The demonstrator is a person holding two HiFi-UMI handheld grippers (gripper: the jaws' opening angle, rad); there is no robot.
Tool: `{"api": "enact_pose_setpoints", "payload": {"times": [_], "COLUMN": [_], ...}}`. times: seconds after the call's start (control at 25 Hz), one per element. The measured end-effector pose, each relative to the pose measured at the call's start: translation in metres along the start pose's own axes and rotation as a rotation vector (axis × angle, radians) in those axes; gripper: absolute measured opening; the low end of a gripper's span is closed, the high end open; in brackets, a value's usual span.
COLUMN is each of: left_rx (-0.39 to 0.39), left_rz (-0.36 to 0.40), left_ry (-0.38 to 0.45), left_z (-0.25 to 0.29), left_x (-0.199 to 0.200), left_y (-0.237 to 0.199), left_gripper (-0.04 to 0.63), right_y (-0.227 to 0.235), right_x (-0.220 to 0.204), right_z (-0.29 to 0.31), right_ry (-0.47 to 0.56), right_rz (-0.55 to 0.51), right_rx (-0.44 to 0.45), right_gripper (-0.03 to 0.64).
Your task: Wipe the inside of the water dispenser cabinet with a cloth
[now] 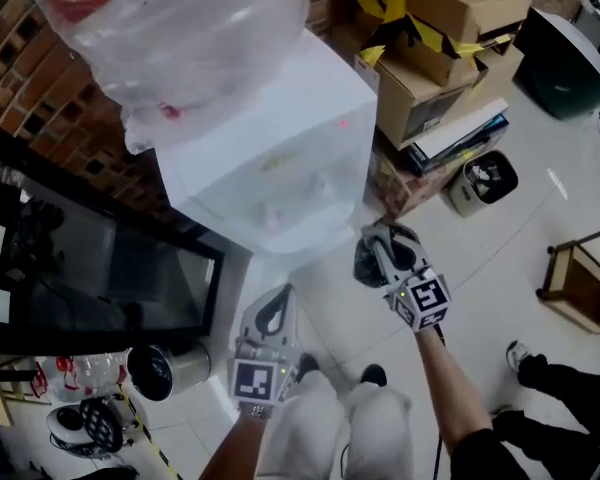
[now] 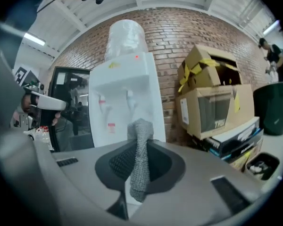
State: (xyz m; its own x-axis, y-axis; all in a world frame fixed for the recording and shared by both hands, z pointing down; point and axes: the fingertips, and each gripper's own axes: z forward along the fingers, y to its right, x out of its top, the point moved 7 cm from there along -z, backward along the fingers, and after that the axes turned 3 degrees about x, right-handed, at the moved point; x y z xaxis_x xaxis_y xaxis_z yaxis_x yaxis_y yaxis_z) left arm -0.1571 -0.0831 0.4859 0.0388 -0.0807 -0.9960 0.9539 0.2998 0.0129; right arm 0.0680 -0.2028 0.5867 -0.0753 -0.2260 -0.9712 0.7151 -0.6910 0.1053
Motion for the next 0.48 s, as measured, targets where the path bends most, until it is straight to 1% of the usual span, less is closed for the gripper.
{"api": "enact_pose_setpoints", "payload": {"times": [0.08, 0.2, 0.28, 0.36, 0.48], "left_rx": [-0.025, -0.046, -0.038, -0.026, -0.058], "left_rz": [0.026, 0.031, 0.006, -0.018, -0.045], "left_ry": [0.002, 0.007, 0.019, 0.039, 0.042], "left_z": [0.003, 0.018, 0.036, 0.053, 0.069], "left_x": [-0.05, -0.121, -0.161, -0.193, -0.23], "left_y": [-0.002, -0.005, -0.007, -0.007, -0.002], "left_gripper": [0.002, 0.002, 0.002, 0.002, 0.002], "right_y": [-0.006, -0.014, -0.018, -0.018, -0.017], "right_x": [-0.057, -0.13, -0.158, -0.177, -0.199], "right_z": [0.02, 0.059, 0.086, 0.11, 0.14], "right_ry": [0.017, 0.02, 0.029, 0.031, 0.04], "right_rz": [0.032, 0.019, 0.0, -0.018, -0.022], "right_rx": [0.021, 0.038, 0.05, 0.063, 0.084], "right_gripper": [0.038, 0.038, 0.038, 0.038, 0.038]}}
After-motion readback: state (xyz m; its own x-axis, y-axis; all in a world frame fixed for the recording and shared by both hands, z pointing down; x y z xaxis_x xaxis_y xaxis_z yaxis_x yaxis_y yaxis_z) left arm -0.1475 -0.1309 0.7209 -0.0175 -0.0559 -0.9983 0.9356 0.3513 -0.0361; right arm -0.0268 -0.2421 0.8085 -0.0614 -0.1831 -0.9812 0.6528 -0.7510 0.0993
